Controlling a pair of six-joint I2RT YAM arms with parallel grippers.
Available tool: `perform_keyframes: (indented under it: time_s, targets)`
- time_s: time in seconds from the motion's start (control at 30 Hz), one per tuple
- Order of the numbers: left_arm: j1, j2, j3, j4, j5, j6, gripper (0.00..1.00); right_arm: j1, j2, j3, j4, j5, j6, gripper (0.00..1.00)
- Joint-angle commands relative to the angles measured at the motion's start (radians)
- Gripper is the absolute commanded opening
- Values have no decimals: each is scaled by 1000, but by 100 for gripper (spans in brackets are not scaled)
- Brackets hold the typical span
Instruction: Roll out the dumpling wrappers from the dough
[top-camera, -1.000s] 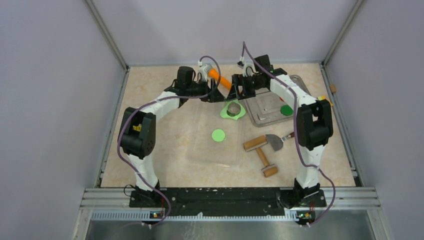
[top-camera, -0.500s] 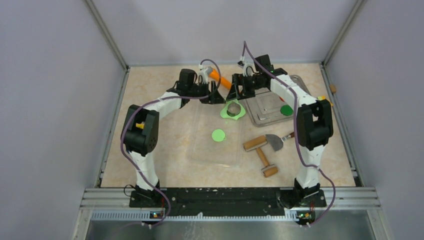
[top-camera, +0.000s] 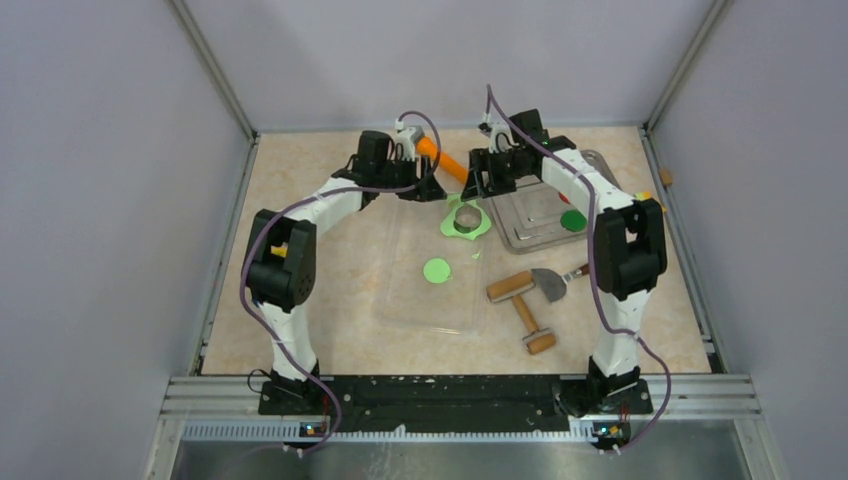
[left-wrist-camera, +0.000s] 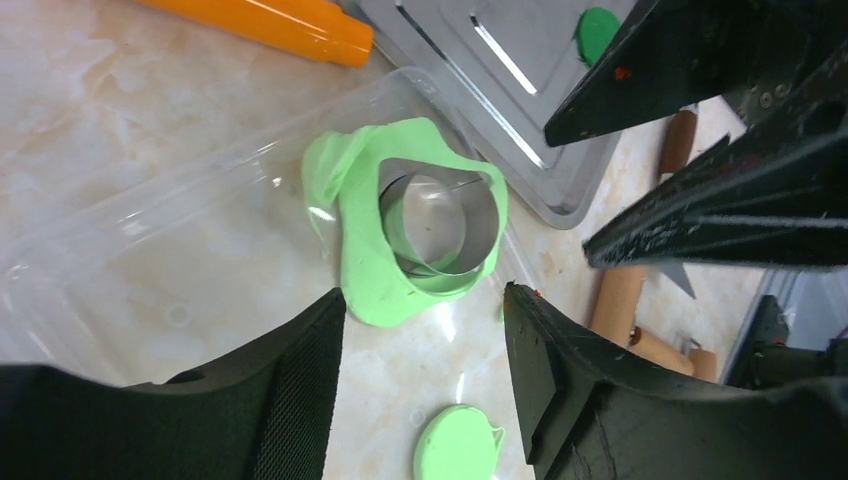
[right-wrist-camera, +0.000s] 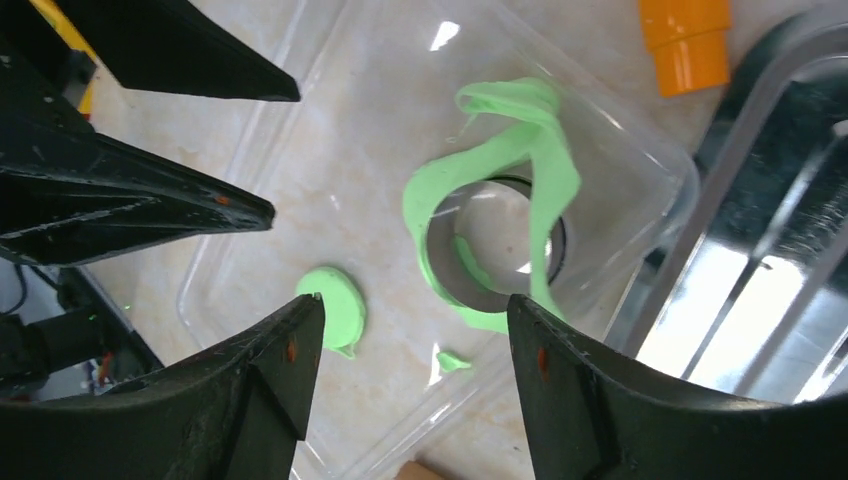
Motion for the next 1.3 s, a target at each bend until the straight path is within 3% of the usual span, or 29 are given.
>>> perform_keyframes:
  time_s: [0.0, 0.27, 0.37, 0.47, 0.53, 0.6, 0.7, 0.9, 1.27]
  targets:
    - [11, -37, 35, -72, -35, 106, 62, -24, -19, 16, -9, 95, -84, 65]
    - [19, -105, -35, -190, -25, 139, 59, 3, 25, 103, -30, 72, -248, 30]
    - [38, -147, -87, -183, -26, 110, 59, 49, 90, 216, -147, 17, -403, 29]
    - [71, -187, -132, -178, -24, 74, 60, 99, 162, 283, -270, 79, -554, 21]
    - [93, -216, -162, -182, -20, 67, 60, 117, 181, 275, -286, 97, -590, 22]
    - [113, -241, -186, -196, -22, 77, 60, 131, 188, 260, -287, 118, -604, 31]
    - [140, -274, -227, -206, -25, 75, 60, 149, 200, 255, -303, 144, -630, 33]
    - [158, -320, -271, -195, -35, 73, 60, 157, 210, 234, -271, 221, -623, 32]
    - [159, -340, -298, -186, -44, 75, 61, 162, 227, 235, -282, 185, -631, 31]
